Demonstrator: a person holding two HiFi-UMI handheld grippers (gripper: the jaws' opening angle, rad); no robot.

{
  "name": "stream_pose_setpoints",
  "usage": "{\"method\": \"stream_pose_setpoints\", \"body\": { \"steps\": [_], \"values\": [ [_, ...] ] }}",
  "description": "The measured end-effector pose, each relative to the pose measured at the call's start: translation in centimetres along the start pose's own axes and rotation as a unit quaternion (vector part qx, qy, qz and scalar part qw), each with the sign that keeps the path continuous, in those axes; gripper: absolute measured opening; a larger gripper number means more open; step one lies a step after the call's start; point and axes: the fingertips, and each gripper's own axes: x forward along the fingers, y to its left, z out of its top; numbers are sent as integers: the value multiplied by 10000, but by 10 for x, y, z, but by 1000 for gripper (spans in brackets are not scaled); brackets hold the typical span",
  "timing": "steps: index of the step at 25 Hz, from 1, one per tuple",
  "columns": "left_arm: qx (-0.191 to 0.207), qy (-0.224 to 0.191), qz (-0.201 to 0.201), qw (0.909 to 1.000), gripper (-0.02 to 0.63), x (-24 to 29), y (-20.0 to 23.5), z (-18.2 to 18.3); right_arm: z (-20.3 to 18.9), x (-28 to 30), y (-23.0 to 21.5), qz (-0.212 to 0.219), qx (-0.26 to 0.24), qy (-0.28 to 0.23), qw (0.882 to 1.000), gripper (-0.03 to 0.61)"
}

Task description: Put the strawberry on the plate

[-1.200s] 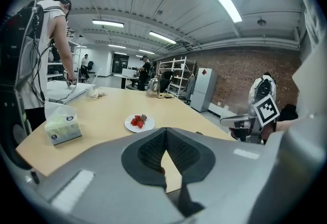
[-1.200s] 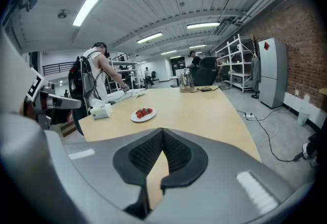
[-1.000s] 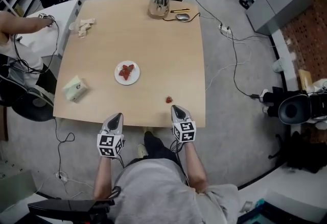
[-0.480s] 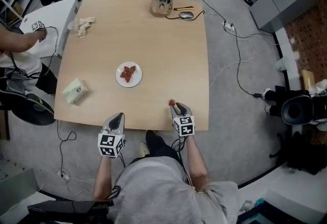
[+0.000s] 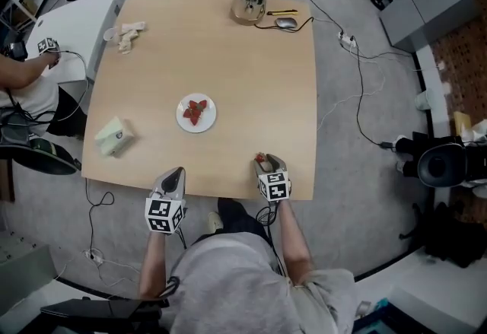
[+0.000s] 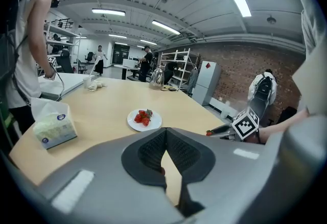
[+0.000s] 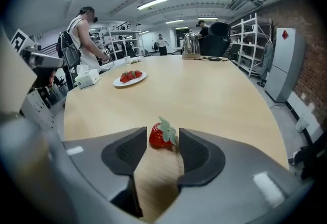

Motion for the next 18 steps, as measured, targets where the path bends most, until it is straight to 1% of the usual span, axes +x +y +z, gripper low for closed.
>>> {"method": "stream_pose_setpoints", "body": {
  "steps": [8, 18],
  "values": [
    [-14, 22, -47, 10000, 20, 9, 2, 1, -1, 6, 0, -50, -109, 78, 9999, 171],
    [-128, -17, 30, 9999, 20, 4, 6, -3, 5, 4, 0, -49, -123, 26, 9999, 163]
  ]
}}
